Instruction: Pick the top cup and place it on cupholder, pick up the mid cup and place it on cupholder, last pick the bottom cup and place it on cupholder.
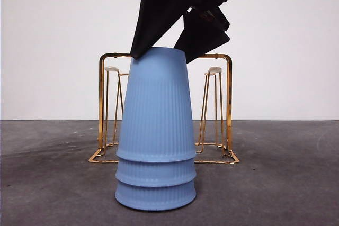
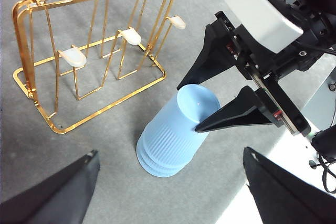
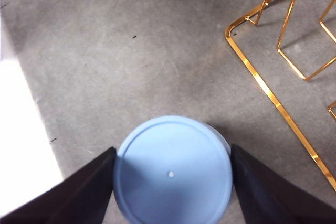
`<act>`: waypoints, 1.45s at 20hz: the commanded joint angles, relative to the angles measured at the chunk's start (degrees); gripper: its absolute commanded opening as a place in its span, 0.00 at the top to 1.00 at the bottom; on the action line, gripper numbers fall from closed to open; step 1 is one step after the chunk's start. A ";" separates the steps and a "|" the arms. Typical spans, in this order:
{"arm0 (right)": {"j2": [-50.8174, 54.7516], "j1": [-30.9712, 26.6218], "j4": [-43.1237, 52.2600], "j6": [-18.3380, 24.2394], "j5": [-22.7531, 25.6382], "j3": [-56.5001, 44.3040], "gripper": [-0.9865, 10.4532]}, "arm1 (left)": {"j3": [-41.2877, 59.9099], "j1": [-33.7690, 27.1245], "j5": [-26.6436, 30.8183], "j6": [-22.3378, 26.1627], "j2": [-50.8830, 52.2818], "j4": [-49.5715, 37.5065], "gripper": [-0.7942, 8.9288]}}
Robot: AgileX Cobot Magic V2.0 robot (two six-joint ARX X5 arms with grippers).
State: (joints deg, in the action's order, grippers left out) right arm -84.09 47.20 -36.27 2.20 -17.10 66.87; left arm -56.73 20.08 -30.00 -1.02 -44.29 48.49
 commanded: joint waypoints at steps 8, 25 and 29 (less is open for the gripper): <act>-0.74 0.70 -5.62 1.33 -0.35 8.63 0.77 | -1.31 0.31 -0.26 0.02 -0.37 -0.50 0.47; 1.09 -5.14 -20.81 2.99 9.25 29.00 0.77 | -1.29 0.31 -0.26 0.33 -0.37 -1.68 0.47; 0.96 -12.31 -17.79 2.99 8.85 25.62 0.77 | -1.31 0.31 -0.26 0.33 -0.37 -1.70 0.47</act>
State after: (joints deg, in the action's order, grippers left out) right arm -82.24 34.04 -54.48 4.69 -8.05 91.64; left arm -56.73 20.08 -30.00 -0.99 -44.29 47.53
